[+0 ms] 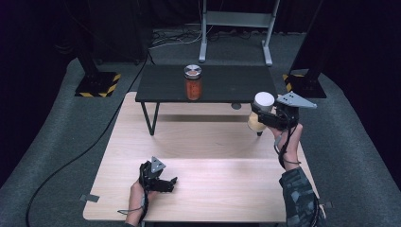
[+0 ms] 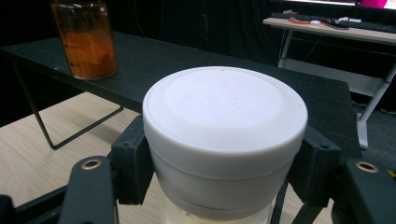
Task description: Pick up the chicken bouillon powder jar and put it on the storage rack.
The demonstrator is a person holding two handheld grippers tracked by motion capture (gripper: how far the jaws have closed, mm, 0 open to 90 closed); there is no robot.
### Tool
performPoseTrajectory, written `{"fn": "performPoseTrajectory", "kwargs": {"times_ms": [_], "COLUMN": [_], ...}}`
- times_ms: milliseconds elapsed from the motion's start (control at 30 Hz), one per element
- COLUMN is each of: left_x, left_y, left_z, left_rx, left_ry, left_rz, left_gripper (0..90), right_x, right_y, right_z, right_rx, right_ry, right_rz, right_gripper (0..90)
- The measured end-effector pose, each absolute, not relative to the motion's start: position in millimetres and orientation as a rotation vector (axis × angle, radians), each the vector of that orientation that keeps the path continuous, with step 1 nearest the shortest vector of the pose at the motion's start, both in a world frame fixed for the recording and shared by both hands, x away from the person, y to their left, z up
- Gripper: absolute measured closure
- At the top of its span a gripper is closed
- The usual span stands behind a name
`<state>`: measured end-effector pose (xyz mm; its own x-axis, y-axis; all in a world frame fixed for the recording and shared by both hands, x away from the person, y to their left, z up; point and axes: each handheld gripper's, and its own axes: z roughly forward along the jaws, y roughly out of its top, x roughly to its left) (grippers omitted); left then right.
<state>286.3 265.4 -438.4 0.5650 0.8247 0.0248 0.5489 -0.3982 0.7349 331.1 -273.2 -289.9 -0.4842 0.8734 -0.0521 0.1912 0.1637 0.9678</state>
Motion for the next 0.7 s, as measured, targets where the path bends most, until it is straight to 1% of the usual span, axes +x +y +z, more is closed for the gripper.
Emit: {"fn": "performPoseTrajectory", "kwargs": {"times_ms": [700], "left_x": [286], "left_y": [265], "left_z": [-438], "left_rx": [2.105], "left_ry": [1.095], "left_rz": [0.510], "left_gripper": [3.4], "right_x": [337], "right_y": [-267], "right_z": [-279], "right_rx": [0.995], "right_ry": [1.809], "right_rz": [1.361], "right_gripper": [32.6]}}
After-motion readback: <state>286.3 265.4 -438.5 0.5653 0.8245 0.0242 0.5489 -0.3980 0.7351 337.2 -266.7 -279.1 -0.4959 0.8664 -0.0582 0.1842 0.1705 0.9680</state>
